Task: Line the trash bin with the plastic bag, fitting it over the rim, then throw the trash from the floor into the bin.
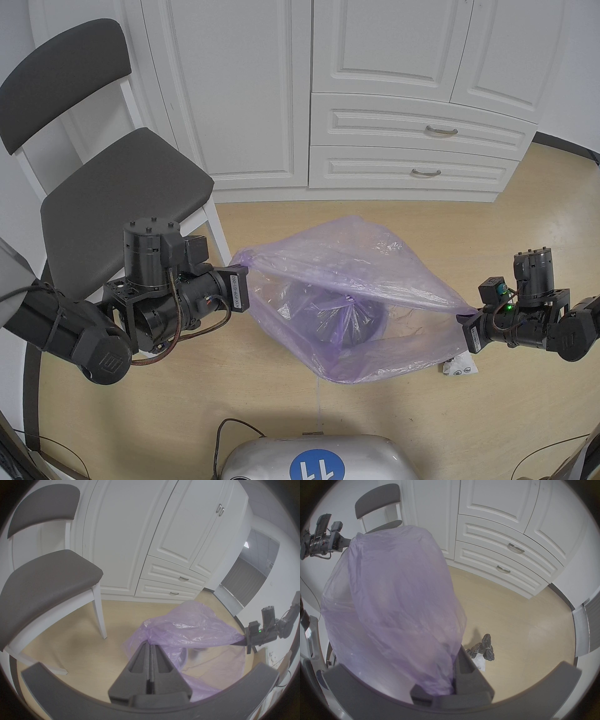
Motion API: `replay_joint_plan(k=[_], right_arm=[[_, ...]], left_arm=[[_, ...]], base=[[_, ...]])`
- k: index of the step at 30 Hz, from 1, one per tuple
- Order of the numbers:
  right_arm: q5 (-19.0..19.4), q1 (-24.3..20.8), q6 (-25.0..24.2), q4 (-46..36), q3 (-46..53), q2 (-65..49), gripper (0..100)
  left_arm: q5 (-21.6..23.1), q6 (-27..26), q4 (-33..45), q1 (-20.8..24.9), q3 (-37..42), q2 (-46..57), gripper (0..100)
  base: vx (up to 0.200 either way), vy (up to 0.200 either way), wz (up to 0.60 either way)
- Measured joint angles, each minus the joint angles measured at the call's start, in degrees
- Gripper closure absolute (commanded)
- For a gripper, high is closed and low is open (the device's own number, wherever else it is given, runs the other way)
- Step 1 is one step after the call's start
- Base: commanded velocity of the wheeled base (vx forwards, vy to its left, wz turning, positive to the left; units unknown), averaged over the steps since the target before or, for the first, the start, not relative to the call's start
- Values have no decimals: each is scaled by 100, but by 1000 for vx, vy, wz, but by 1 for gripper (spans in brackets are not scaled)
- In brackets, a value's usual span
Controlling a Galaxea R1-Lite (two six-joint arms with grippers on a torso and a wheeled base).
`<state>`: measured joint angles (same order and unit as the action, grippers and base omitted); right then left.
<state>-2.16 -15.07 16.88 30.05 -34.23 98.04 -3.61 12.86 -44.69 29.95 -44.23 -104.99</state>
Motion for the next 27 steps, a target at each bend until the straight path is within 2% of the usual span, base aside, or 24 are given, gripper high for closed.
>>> replay_joint_plan(k=[4, 10, 17, 27], right_arm=[[218, 38, -6, -16, 13, -123, 100], [1198, 201, -49, -195, 37, -562, 100], [1357, 324, -50, -1018, -49, -1069, 100], [1310, 311, -39, -1007, -129, -1270, 100]], left_arm=[[-18, -118, 46, -71, 18, 27, 100], [-20, -301, 112, -245, 16, 9, 100], [-18, -521, 260, -339, 101, 66, 100], [-9, -539, 123, -315, 110, 96, 100]], base=[[0, 0, 0], [0, 0, 0], [0, 0, 0], [0, 0, 0]])
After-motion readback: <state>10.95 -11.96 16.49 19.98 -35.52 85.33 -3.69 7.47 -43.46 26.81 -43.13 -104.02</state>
